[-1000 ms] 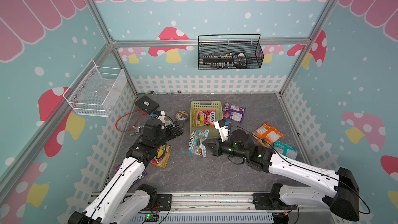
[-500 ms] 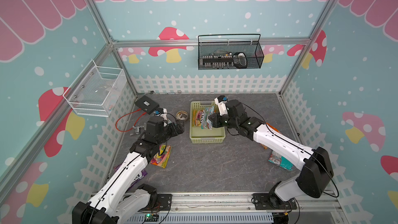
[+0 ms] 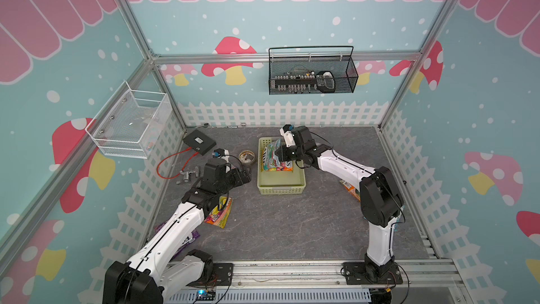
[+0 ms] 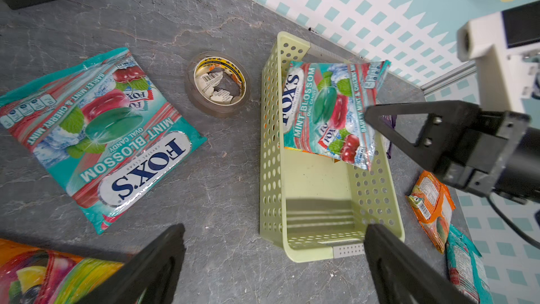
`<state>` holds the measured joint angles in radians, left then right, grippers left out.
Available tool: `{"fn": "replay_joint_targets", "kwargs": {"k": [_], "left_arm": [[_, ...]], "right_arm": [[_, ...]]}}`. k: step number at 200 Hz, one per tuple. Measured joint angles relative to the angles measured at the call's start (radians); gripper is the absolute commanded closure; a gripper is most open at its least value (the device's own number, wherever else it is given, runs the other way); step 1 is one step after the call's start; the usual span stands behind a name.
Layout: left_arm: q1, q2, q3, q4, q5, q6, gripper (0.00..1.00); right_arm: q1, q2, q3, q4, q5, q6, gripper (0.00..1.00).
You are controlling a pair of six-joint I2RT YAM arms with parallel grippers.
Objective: Put the candies in the basket
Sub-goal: Place the candy in the basket, then pick up the candy at the center of the board.
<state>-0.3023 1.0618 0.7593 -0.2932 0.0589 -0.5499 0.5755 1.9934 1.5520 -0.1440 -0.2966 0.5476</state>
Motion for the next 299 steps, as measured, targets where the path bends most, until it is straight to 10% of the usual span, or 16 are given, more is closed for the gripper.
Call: {"fn": "replay_joint_targets", "kwargs": {"k": [88,147,202,299], "left_arm": [[0.011,0.053,-0.028,-0.031,-0.082,-0.058,0.01],[0.147,0.100,-0.028,-0.058,-0.084,-0.131,0.30],[0.360,0.154,-0.050,-0.004,-0.042,-0.215,0.62],[0.441,0.463,-0.061,0.196,0.034,-0.357,0.57]], "right_arm": [[-0.083,0.079,0.001,0.043,0.074,0.002,0.63],[-0.083,-0.011,-0.066,0.040,0.092,0.012,0.49],[-0.042,-0.341,-0.279,0.097,0.039,0.031,0.01],[0.171,-0.463,-0.436,0.145,0.058,0.083,0.01]]}}
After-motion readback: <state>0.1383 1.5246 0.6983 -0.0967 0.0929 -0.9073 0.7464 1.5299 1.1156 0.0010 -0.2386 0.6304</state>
